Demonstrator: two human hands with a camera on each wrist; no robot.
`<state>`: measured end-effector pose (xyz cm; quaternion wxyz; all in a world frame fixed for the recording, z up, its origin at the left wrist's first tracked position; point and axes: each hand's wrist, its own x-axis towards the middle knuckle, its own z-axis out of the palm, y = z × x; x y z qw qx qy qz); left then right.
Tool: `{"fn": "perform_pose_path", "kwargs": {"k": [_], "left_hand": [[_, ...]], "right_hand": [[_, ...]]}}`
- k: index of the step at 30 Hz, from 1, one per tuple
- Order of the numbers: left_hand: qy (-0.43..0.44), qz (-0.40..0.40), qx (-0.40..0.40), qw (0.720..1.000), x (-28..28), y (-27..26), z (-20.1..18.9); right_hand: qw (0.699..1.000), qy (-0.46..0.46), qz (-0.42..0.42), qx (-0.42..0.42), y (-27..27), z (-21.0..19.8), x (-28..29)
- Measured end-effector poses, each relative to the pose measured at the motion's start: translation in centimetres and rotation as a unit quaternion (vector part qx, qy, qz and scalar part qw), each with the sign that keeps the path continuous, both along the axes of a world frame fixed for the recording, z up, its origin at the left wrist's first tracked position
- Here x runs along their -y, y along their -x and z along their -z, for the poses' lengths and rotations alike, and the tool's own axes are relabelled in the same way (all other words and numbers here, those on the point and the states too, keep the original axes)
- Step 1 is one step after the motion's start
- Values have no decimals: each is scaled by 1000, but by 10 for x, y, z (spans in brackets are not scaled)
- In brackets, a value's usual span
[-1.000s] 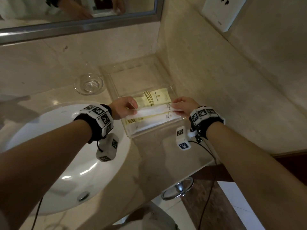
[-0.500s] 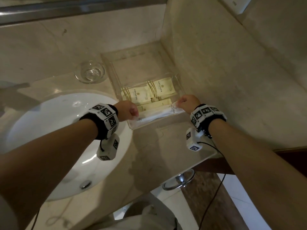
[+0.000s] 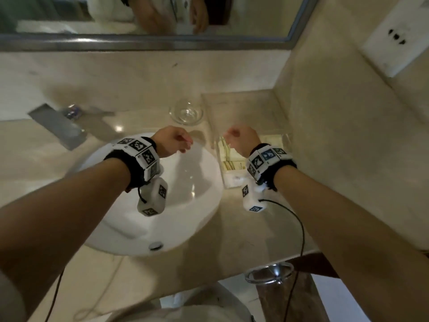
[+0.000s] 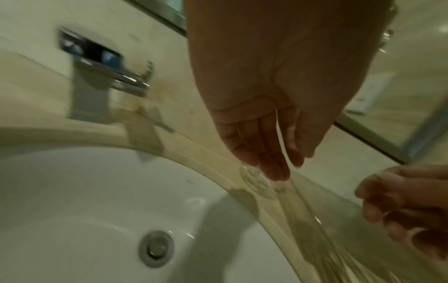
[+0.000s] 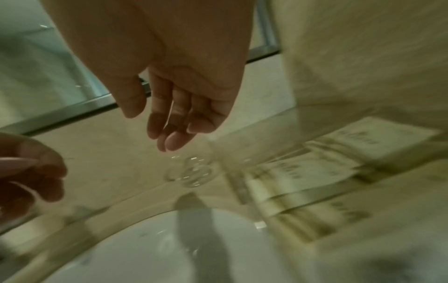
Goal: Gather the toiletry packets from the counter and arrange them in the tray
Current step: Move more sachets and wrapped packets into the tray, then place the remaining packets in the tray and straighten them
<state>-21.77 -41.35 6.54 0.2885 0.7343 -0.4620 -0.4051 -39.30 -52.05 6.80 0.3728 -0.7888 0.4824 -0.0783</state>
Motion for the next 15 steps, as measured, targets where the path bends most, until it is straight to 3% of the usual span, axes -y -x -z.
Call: {"fn": "perform_pose_path", "kwargs": {"k": [4, 10, 15], "left_hand": [[3, -102, 11, 995, -55, -62, -6], [-52, -222, 6, 974, -171, -136, -3], [-94, -344, 15, 934, -285, -176, 13]], "right_hand": [[993, -34, -99, 48, -81, -5, -45], [959, -56, -277, 0, -180, 14, -134], [911, -64, -401, -74, -247, 37, -217]]}}
